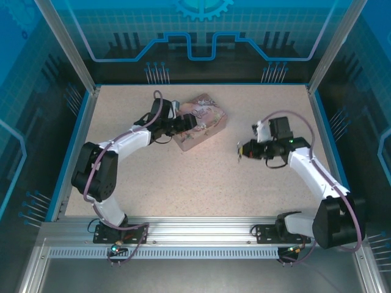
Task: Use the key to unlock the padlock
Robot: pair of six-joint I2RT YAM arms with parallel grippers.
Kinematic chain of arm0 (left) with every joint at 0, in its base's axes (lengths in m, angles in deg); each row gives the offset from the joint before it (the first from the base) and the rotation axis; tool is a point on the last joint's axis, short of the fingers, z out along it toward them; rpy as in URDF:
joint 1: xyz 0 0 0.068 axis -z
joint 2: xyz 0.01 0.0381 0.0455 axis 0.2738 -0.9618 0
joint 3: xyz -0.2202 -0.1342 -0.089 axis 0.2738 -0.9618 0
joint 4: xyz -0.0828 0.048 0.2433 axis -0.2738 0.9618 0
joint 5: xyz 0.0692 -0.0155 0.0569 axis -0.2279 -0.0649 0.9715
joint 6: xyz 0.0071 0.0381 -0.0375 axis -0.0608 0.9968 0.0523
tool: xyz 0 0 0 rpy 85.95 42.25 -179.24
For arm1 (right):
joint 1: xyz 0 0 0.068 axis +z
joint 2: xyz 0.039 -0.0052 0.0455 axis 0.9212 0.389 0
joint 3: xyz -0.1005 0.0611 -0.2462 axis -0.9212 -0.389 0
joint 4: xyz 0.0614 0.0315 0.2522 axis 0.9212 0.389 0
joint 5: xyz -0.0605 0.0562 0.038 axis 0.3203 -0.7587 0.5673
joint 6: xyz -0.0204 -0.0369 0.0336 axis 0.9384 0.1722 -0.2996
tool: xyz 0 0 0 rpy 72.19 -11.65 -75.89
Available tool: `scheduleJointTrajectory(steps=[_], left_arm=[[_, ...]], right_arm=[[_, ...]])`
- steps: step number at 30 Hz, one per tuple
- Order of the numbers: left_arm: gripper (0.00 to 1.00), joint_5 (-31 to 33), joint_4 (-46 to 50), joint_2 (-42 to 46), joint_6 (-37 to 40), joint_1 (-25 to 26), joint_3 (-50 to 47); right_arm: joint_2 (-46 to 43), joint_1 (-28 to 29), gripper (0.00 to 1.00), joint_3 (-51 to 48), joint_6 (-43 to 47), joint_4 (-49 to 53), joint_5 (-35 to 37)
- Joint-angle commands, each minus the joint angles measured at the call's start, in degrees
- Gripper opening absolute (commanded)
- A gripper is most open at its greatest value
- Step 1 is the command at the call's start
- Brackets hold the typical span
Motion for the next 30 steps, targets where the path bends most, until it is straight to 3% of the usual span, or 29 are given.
scheduleJointTrajectory(steps=[1,12,17,22,23,27,30], left_arm=[[0.85,-1.01,2.88,7.05,3.52,-0.95,0.10],[0.94,5.47,2.75,25.22,4.71,-4.46,-11.68],[0.95,6.11,3.82,29.40,3.99,-6.25,-15.89],[0.95,6.53,5.01,31.04,3.94,-7.24,-17.14],[0.96,6.69,5.17,31.29,3.94,-7.41,-17.23],[0.95,7.64,5.47,32.99,3.77,-7.86,-17.67],[0.96,9.53,6.05,34.80,4.38,-8.28,-17.91]], right_arm=[[0.21,3.08,0.00,-5.52,-4.82,-2.20,-6.93],[15.99,11.85,0.00,-2.10,-7.86,-10.00,-8.75],[20.76,11.04,0.00,-0.31,-7.64,-10.88,-3.84],[26.33,9.67,0.07,1.49,-5.91,-10.64,-1.33],[26.82,9.48,0.09,1.50,-5.84,-10.66,-0.96],[23.68,8.04,0.39,0.50,-6.73,-12.17,3.54],[18.56,6.70,0.51,-0.44,-6.01,-11.38,5.66]])
